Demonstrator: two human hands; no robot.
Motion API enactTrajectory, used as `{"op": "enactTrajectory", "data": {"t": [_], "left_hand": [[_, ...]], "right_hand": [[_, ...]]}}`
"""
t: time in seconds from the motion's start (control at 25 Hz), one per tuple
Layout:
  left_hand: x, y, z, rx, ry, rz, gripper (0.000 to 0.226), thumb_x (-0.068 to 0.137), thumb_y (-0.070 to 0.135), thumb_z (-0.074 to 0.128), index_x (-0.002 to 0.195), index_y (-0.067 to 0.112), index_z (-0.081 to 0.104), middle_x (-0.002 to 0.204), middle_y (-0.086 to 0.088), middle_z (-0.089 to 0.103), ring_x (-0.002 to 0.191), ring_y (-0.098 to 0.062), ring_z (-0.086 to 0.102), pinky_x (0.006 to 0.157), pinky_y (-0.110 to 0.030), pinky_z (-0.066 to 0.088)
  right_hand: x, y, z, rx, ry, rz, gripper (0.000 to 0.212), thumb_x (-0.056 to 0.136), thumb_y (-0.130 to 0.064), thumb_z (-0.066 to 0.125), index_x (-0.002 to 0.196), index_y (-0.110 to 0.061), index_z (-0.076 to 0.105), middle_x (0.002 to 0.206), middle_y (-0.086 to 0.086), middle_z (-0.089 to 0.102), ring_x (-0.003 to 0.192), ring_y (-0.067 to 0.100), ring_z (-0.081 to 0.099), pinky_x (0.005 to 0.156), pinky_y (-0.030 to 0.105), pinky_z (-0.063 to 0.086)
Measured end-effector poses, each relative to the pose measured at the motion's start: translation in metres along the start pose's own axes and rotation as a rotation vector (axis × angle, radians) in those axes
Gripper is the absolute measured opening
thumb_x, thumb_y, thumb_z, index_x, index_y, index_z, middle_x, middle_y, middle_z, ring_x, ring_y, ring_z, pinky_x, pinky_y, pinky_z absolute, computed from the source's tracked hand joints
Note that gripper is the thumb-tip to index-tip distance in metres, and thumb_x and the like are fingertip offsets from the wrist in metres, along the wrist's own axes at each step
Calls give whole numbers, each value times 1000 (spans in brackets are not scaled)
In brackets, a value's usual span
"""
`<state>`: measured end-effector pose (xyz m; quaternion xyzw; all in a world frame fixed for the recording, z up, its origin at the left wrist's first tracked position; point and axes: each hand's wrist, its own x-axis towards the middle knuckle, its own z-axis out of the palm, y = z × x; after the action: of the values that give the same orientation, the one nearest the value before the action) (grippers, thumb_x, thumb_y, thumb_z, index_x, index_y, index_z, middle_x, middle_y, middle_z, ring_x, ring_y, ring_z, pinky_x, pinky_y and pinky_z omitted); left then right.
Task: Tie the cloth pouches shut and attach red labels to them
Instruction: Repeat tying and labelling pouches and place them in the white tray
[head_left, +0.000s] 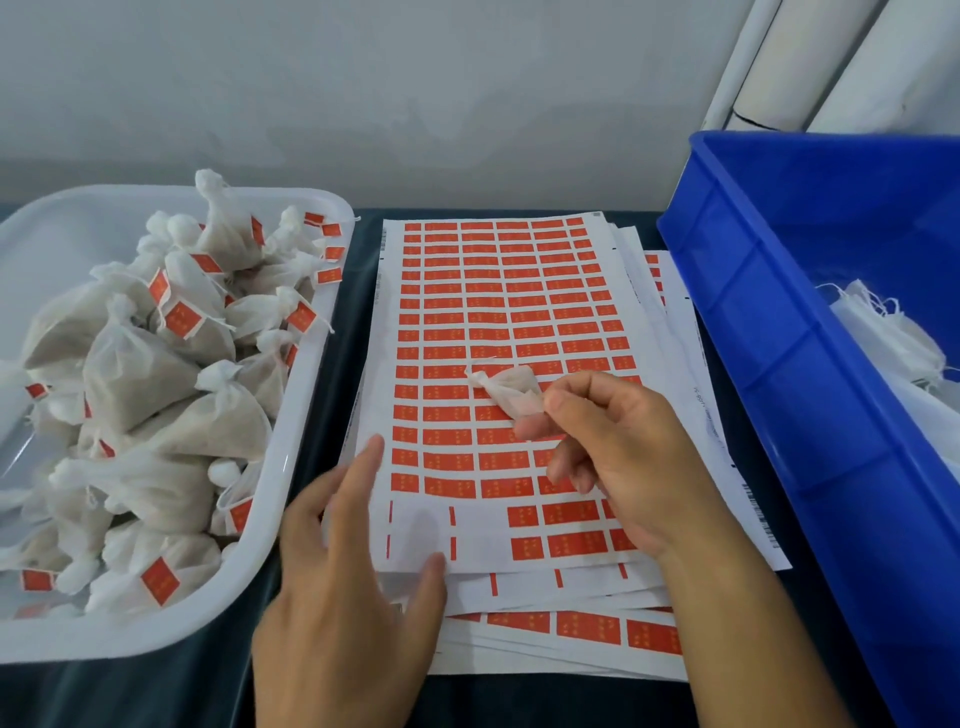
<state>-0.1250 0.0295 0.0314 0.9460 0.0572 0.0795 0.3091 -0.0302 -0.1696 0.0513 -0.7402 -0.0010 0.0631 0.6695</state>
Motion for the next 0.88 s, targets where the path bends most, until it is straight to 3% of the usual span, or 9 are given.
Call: {"op": "enactTrajectory", "data": {"t": [0.08,0.12,0.16,0.24,0.32,0.4,0.6,0.72,0.88], "left_hand": [[1,18,-11,67,-96,64,88,70,54,82,146,47,37,116,12,58,59,2,48,46,-8,30],[5,29,-18,114,-203,64,78,75,72,59,143,63,20,114,25,53,55,2,52,45,-6,32],[8,33,-23,155,-266,69,67,73,85,32,131,75,1,111,36,48,60,4,57,45,-8,37],[17,42,-34,111,-414,33,54,60,95,4,112,83,0,106,51,48,76,17,59,55,-5,44],[33,51,-36,-28,-409,19,49,68,96,9,113,80,18,104,54,51,72,20,60,52,-5,46],[56,50,-19,-46,-303,23,35,88,78,28,123,71,24,98,38,64,65,5,65,50,-8,48],[135,40,33,97,-271,-71,43,105,47,45,145,54,33,131,10,67,81,-10,63,73,-31,62],[156,32,45,100,-271,-58,36,103,51,47,140,49,50,127,10,69,90,-12,67,70,-30,59],[166,24,51,70,-224,-16,26,100,50,55,119,40,69,100,17,70,72,-3,61,57,-18,47]], "right_hand": [[2,0,0,54,31,-13,21,101,-29,62,86,-35,74,91,-3,80,63,13,71,53,17,52],[3,1,0,88,49,-13,21,101,-29,63,85,-34,75,91,-1,80,66,14,72,54,18,52],[4,1,0,128,67,-6,20,100,-30,64,85,-33,76,91,0,80,68,15,74,56,18,52],[7,1,1,203,105,11,18,98,-33,65,84,-31,76,90,2,79,71,17,75,59,19,54],[11,1,3,219,152,13,15,97,-34,68,85,-29,76,88,3,79,73,18,76,63,20,56],[18,0,4,185,205,-5,8,94,-32,72,89,-26,75,87,1,78,77,20,76,68,23,59],[37,-7,2,168,290,-57,9,93,-30,75,100,-26,70,84,-1,78,76,17,76,68,23,59],[47,-7,-1,129,300,-90,9,94,-32,73,99,-28,68,84,-3,77,76,15,76,66,20,58],[55,4,-3,84,313,-53,15,94,-35,73,106,-30,67,86,-6,78,78,14,76,67,20,58]]}}
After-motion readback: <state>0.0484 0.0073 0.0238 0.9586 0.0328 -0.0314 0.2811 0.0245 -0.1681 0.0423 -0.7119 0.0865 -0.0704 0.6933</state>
